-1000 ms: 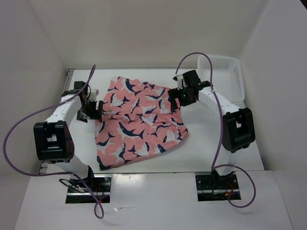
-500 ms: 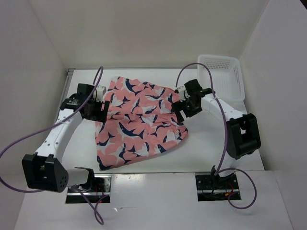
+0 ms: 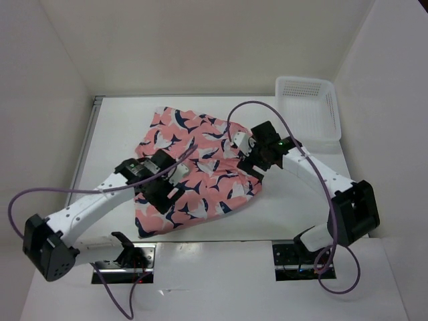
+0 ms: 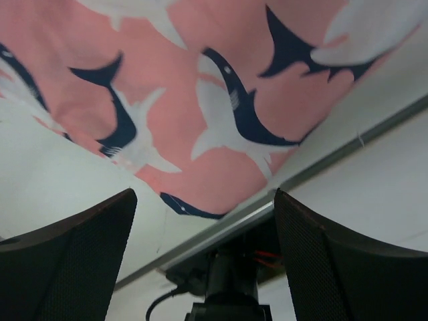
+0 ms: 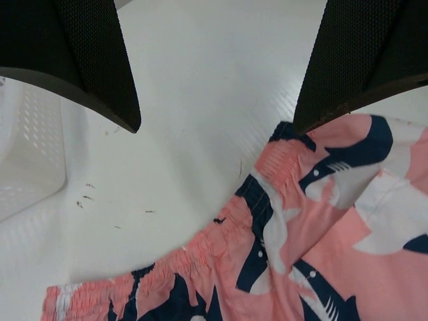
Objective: Fold and stack the shorts
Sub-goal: Fold the shorts
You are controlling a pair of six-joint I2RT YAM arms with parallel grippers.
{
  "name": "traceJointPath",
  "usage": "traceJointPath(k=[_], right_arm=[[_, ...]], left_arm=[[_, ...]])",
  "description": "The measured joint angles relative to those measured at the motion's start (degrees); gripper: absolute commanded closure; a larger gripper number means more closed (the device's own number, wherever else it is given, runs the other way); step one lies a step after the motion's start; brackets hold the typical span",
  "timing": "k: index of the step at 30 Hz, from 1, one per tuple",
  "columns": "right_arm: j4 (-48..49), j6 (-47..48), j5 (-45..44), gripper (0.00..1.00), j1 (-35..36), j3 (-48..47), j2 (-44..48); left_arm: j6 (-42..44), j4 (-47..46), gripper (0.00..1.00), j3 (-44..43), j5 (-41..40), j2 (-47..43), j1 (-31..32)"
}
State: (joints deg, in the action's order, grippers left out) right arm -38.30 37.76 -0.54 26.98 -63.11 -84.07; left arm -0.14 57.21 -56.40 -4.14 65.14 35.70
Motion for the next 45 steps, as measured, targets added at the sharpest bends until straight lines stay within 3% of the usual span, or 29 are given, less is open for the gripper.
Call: traceJointPath(k=[4,11,13,16,20,26,31,34,41,45], right_arm=[[-0.55,2.25,0.79,0.00,-0.13,2.12,4.81],[-0.46,3.56,2.10,0.00,1.40,5.60,10.80],[0.09,1.64,2.32,0.00,1.38,5.70,10.97],[1.79,-2.27,2.80,0.00,0.98,5.31,10.73],[3.37,-9.18,4.66,0.02,0.66,-0.55,6.21],[8.85,-22.88,9.73,0.11,-3.26,-14.80,-8.44],[10.80,-30.56,10.43,0.13,-8.17,-24.30,-20.09],[10.75,-32.98,10.25,0.15,-8.76,-28.94,-25.62],[11.13,-36.44,8.59,0.17,-8.92,-32.54,-32.46],[11.10,-37.68,8.44,0.03,-9.55,-33.42,-34.60]], left_arm=[[0.00,3.74,0.09,0.81,0.57,6.10,6.36],[0.02,0.63,0.09,6.56,0.33,6.71,16.44],[0.07,-2.45,0.09,7.34,-1.68,8.48,16.87],[0.07,-6.03,0.09,2.78,-1.90,15.17,12.07],[0.02,-12.41,0.09,-7.78,-0.66,18.67,3.17],[0.04,-19.28,0.09,-22.56,1.03,23.56,-9.81],[0.00,-20.74,0.09,-40.28,4.59,40.44,-20.70],[0.00,-17.79,0.09,-56.43,8.20,54.42,-25.99],[-0.02,-11.56,0.07,-89.79,11.98,79.80,-31.45],[0.04,-11.02,0.03,-107.91,10.23,90.31,-32.41]])
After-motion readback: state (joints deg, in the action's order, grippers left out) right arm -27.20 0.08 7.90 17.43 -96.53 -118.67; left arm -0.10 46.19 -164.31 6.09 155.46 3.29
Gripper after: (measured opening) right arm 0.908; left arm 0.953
